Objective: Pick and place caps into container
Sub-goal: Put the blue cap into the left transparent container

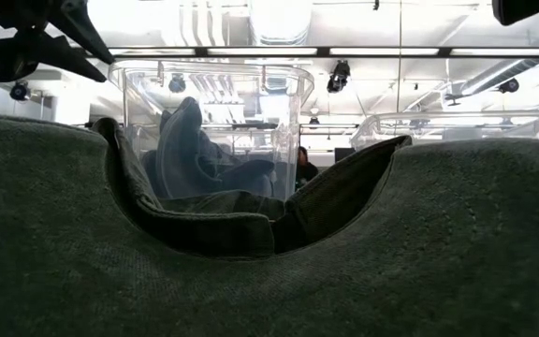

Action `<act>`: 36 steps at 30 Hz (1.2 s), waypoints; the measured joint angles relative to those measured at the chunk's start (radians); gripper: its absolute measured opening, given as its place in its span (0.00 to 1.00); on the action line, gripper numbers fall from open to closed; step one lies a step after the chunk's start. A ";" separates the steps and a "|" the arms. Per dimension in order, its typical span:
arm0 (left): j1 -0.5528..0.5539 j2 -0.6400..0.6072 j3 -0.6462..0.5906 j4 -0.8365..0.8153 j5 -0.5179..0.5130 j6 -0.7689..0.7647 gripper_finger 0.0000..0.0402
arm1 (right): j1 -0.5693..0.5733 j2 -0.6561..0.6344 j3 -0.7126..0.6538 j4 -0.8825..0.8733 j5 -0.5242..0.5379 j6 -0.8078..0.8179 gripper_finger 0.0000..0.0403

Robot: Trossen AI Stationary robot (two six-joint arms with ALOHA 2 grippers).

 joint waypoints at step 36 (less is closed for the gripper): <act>0.000 0.000 0.000 0.000 0.018 0.010 0.28 | 0.911 0.415 -0.104 0.214 0.445 1.038 0.10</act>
